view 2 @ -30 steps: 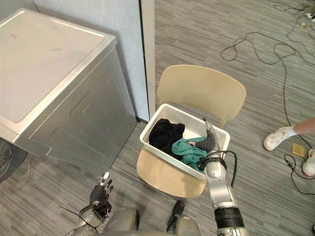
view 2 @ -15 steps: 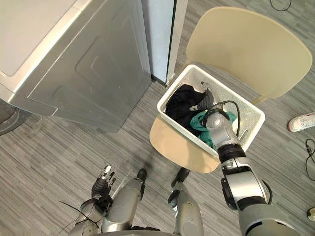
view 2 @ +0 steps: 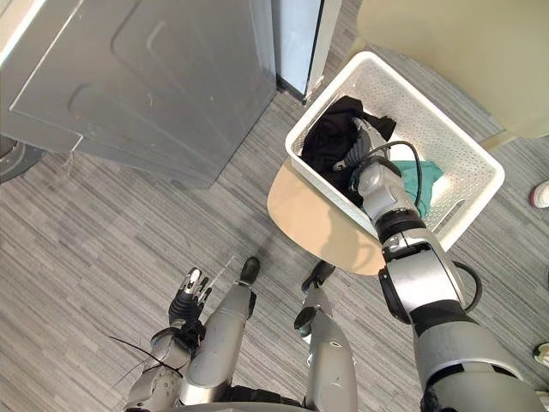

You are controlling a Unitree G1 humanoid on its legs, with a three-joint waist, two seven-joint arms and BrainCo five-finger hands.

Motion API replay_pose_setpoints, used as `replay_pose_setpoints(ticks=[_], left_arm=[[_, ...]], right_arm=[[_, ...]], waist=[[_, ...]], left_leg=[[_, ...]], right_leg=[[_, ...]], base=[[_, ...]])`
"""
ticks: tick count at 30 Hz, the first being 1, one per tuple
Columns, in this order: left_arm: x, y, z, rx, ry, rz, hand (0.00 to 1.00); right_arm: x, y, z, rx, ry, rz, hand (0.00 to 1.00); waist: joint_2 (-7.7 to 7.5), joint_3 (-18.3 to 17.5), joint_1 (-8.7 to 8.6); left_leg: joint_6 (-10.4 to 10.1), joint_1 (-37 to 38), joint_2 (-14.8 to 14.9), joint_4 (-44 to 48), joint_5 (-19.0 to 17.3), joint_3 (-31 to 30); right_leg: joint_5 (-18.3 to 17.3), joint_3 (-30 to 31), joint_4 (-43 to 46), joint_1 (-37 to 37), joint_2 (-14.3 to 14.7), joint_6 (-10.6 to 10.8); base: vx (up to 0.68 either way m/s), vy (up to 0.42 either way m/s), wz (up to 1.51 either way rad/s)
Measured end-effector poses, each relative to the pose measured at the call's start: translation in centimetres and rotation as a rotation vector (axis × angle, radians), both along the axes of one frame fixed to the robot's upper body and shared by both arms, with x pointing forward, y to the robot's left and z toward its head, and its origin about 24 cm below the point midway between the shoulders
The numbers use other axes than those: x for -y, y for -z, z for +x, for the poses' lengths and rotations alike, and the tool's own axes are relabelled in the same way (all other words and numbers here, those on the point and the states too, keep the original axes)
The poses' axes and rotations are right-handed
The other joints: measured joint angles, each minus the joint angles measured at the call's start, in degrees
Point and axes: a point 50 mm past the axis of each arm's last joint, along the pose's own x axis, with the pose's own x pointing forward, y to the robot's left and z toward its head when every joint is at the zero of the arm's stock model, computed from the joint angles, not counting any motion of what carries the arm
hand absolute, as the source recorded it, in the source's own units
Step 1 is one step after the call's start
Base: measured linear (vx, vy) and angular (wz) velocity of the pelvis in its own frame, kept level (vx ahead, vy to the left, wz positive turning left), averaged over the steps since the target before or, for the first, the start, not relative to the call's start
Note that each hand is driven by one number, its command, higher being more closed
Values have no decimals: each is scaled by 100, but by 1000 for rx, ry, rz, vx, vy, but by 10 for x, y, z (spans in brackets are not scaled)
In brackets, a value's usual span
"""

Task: Pick up the laundry basket with both hands and put the clothes into the washing machine.

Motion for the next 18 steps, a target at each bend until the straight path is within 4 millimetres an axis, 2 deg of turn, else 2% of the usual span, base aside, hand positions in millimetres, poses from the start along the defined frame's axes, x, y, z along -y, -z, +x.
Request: replay_pose_setpoints(ticks=[8,10,11,18], left_arm=[[13,-8,8,41,15,-44,0],[15,-10,10,49,7,-69,0],[16,-11,11,52,2,-81,0],[23,-15,15,70,4,-106,0]], right_arm=[[14,-8,1,-20,47,-42,0],[13,-19,3,6,51,-70,0],[13,-22,3,18,54,-80,100],[19,-31,3,44,74,-148,100]], waist=[[42,23,190],[40,25,187],[45,36,194],[43,49,196]], left_leg=[[-116,-271,2,-44,149,-210],[-146,-370,0,-132,217,-225],[-160,-389,5,-140,229,-229],[-223,-440,72,-202,265,-250]], right_leg=[[31,-216,-90,-134,48,-42],[66,-230,-116,-246,45,-79],[85,-230,-163,-253,59,-88],[134,-212,-288,-268,144,-57]], base=[[-50,54,15],[-51,66,6],[-47,61,-1],[-34,85,1]])
